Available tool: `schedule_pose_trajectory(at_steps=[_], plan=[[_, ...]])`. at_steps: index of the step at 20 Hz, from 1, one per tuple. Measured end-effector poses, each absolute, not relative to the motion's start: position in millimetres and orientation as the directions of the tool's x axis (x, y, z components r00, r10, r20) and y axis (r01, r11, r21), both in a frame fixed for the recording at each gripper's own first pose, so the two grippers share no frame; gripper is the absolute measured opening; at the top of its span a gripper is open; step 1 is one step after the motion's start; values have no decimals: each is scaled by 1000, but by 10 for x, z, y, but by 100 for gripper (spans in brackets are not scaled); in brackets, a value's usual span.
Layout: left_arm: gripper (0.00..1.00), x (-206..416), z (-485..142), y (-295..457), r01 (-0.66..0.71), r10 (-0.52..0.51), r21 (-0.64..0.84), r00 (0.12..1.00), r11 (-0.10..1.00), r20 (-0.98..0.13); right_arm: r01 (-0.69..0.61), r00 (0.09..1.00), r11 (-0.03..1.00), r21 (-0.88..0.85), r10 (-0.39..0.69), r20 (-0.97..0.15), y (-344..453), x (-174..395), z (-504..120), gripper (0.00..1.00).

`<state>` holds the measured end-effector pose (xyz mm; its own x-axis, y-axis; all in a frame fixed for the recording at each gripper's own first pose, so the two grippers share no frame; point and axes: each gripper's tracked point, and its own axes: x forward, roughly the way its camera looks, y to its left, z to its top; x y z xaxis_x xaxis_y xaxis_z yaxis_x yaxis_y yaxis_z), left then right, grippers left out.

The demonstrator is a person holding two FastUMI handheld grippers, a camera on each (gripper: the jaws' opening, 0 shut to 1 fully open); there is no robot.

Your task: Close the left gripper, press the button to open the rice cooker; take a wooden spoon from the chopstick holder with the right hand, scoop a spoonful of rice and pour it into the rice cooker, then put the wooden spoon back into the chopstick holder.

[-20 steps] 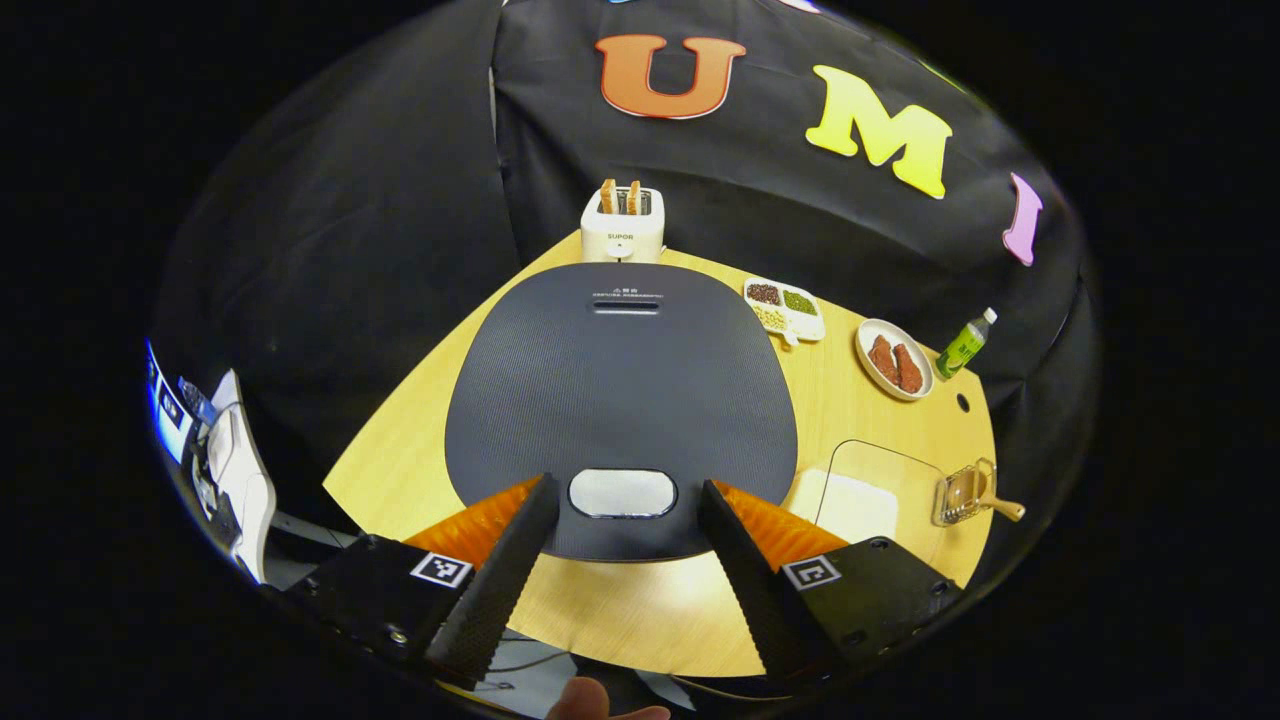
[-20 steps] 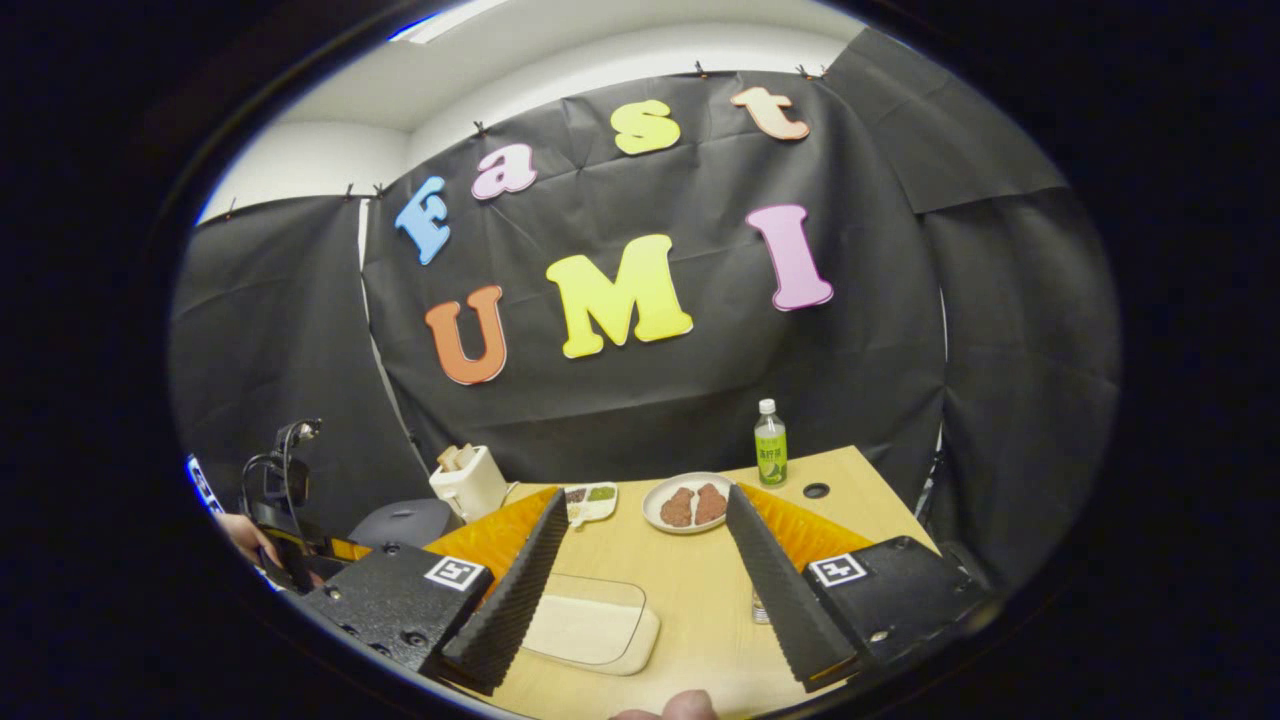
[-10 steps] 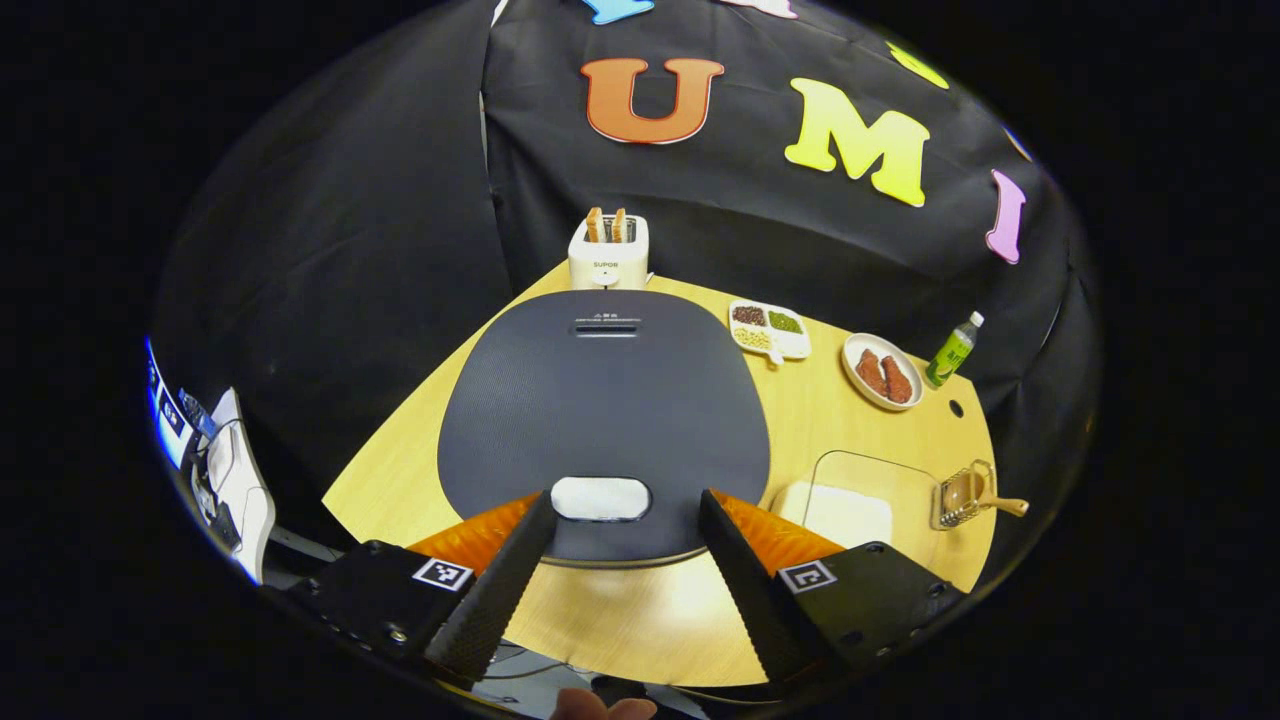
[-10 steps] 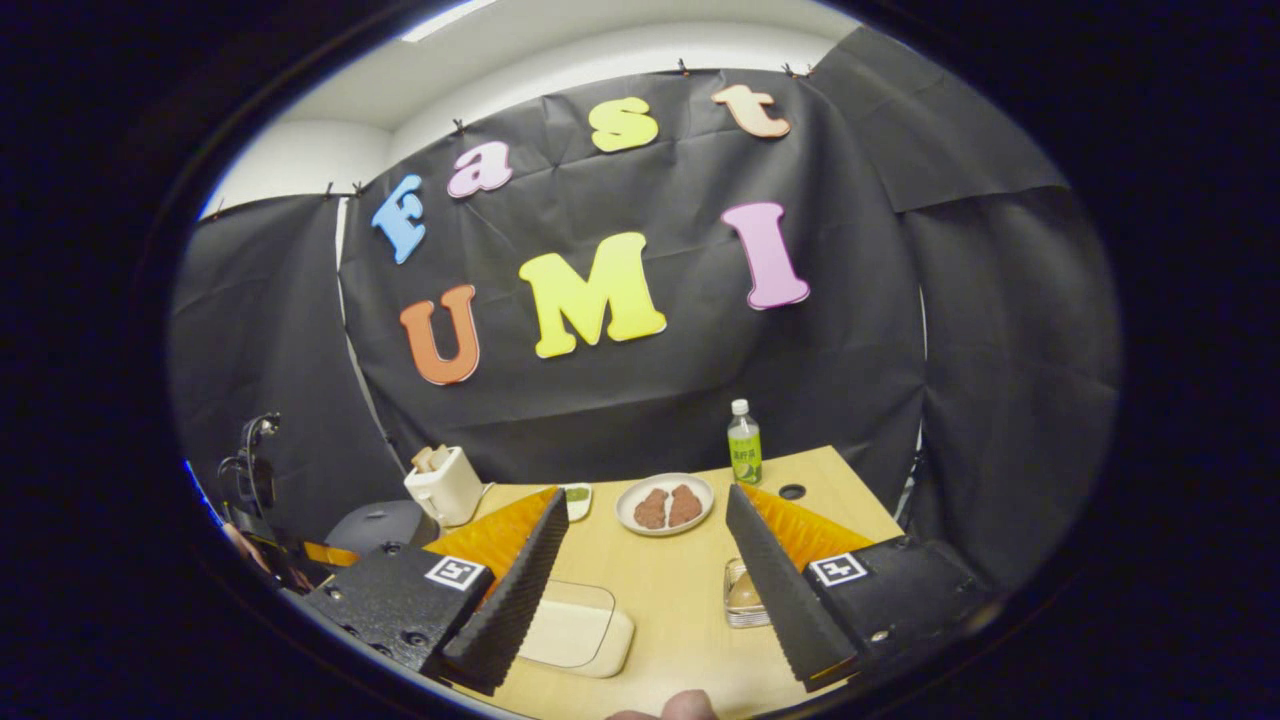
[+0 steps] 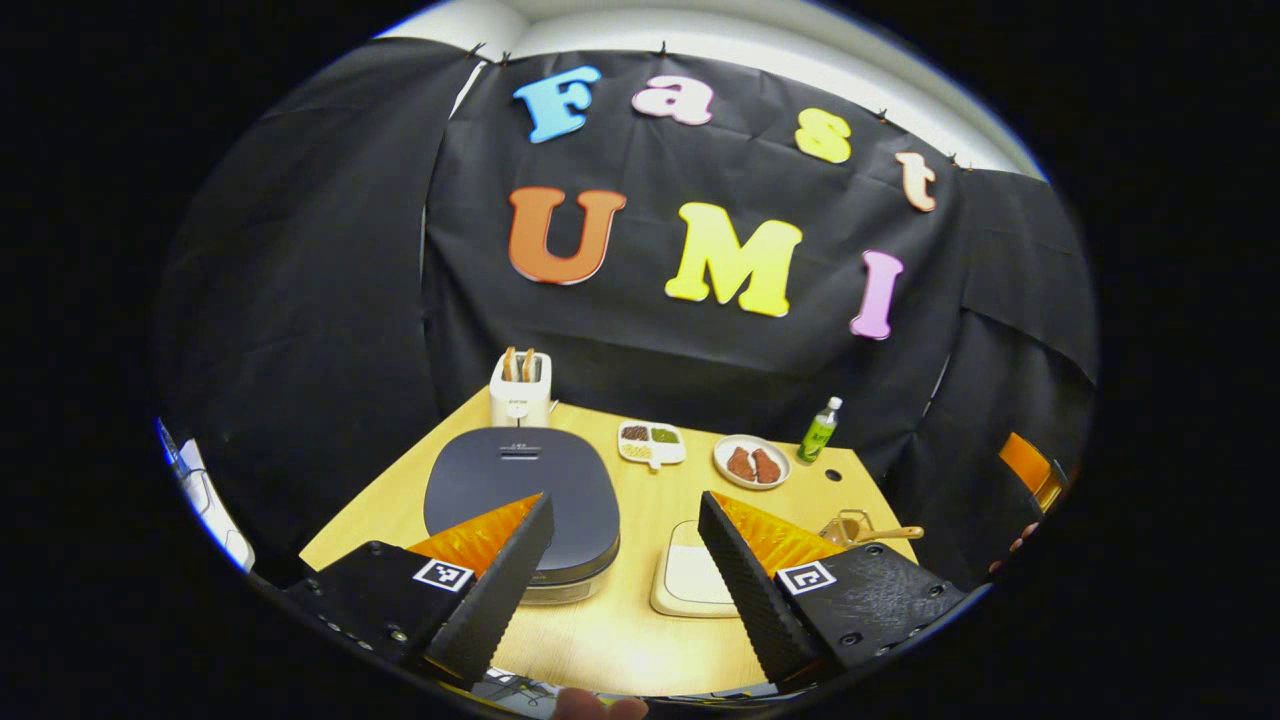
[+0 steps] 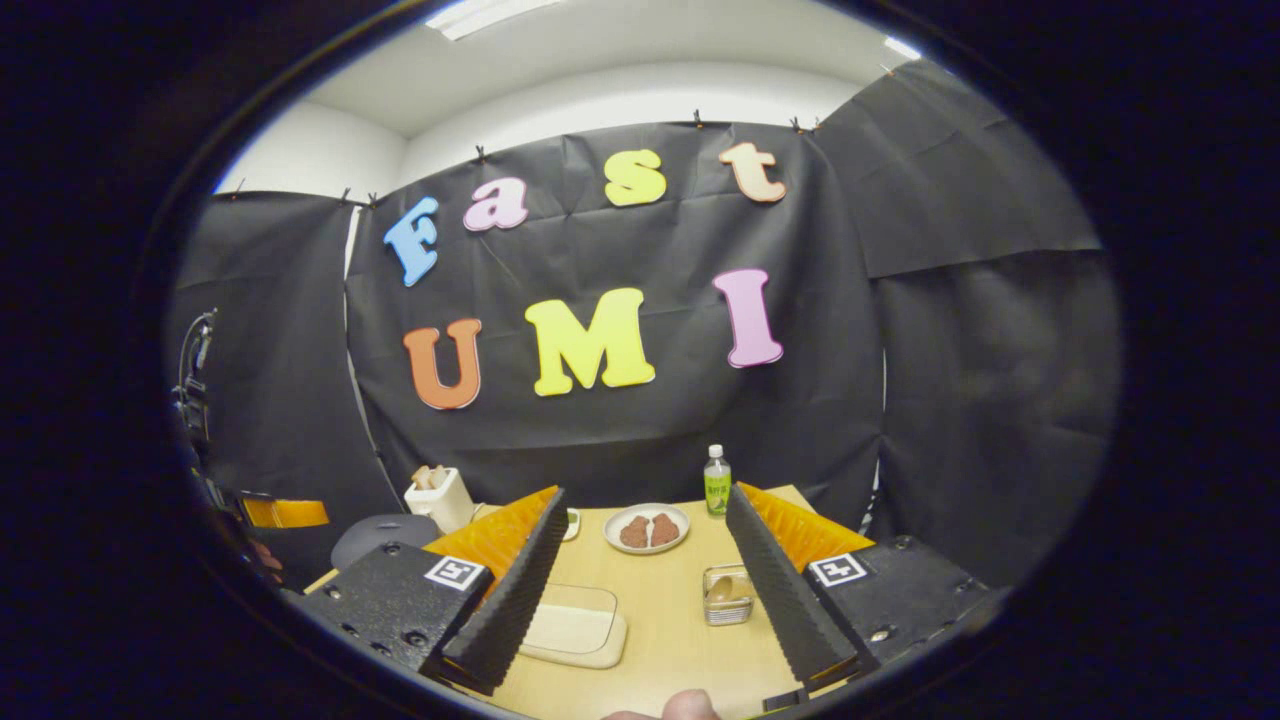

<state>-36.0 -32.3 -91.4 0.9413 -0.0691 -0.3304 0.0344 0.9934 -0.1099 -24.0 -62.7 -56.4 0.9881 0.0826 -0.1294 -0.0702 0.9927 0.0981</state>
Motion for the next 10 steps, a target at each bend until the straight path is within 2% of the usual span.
schedule_pose_trajectory(at_steps=[1,6,10], plan=[[95,-476,-814,-394,58,-86,-105,951,993,-297,-59,990,994,91,70,-120,-610,-378,-493,100],[95,-1084,-532,-640,132,-147,-99,976,986,-163,-26,996,998,51,31,-84,-521,-1079,-300,100],[94,-1491,-450,-644,126,-131,-54,986,991,-107,-2,996,999,34,5,-87,-428,-1452,-272,100]])
